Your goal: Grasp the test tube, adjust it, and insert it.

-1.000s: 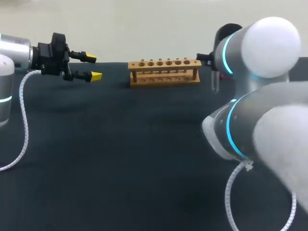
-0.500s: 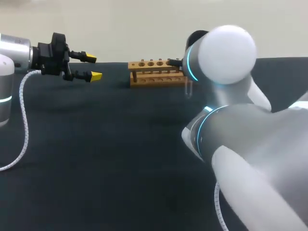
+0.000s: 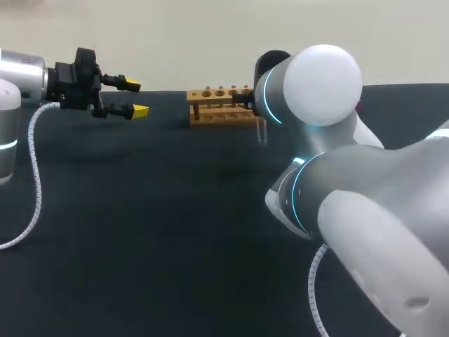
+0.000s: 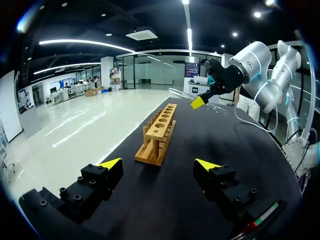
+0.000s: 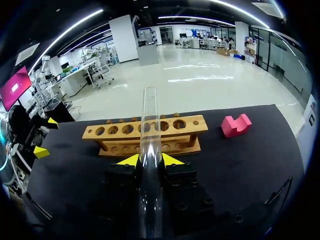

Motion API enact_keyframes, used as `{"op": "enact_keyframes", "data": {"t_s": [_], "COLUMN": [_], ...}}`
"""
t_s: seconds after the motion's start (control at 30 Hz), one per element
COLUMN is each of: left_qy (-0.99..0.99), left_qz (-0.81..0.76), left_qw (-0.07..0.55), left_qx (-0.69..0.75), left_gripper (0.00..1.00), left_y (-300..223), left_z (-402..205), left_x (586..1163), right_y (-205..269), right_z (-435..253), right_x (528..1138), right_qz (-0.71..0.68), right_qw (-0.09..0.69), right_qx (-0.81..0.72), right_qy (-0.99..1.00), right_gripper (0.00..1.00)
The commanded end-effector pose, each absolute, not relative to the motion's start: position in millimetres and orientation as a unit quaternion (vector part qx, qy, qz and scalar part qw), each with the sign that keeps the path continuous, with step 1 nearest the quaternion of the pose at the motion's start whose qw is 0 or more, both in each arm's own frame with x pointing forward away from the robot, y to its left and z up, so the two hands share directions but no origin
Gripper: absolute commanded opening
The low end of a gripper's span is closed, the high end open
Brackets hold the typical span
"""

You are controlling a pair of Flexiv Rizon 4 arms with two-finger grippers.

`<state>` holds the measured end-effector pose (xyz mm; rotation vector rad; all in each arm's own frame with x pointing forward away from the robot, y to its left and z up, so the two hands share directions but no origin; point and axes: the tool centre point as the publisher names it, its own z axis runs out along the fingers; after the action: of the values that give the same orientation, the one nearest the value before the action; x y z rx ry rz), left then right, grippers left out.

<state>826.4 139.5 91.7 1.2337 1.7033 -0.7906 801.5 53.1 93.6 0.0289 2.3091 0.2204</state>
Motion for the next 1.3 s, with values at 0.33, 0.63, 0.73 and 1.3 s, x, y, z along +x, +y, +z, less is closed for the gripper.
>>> {"op": "enact_keyframes", "data": {"t_s": [0.33,0.63,0.73,1.3], "left_qy": [0.682,0.682,0.682,0.682], "left_qz": [-0.316,-0.316,-0.316,-0.316], "left_qw": [0.436,0.436,0.436,0.436], "left_qx": [0.495,0.495,0.495,0.495], "left_gripper": [1.00,1.00,1.00,1.00], "left_y": [140,140,140,140], "left_z": [91,91,91,91], "left_x": [825,825,825,825], "right_y": [60,59,59,60], "right_z": [81,75,73,59], "right_x": [824,833,835,840], "right_qz": [0.096,0.095,0.095,0.097], "right_qw": [0.374,0.362,0.358,0.343], "right_qx": [-0.005,-0.005,-0.005,-0.001], "right_qy": [0.923,0.927,0.929,0.934], "right_gripper": [0.00,0.00,0.00,0.00]}}
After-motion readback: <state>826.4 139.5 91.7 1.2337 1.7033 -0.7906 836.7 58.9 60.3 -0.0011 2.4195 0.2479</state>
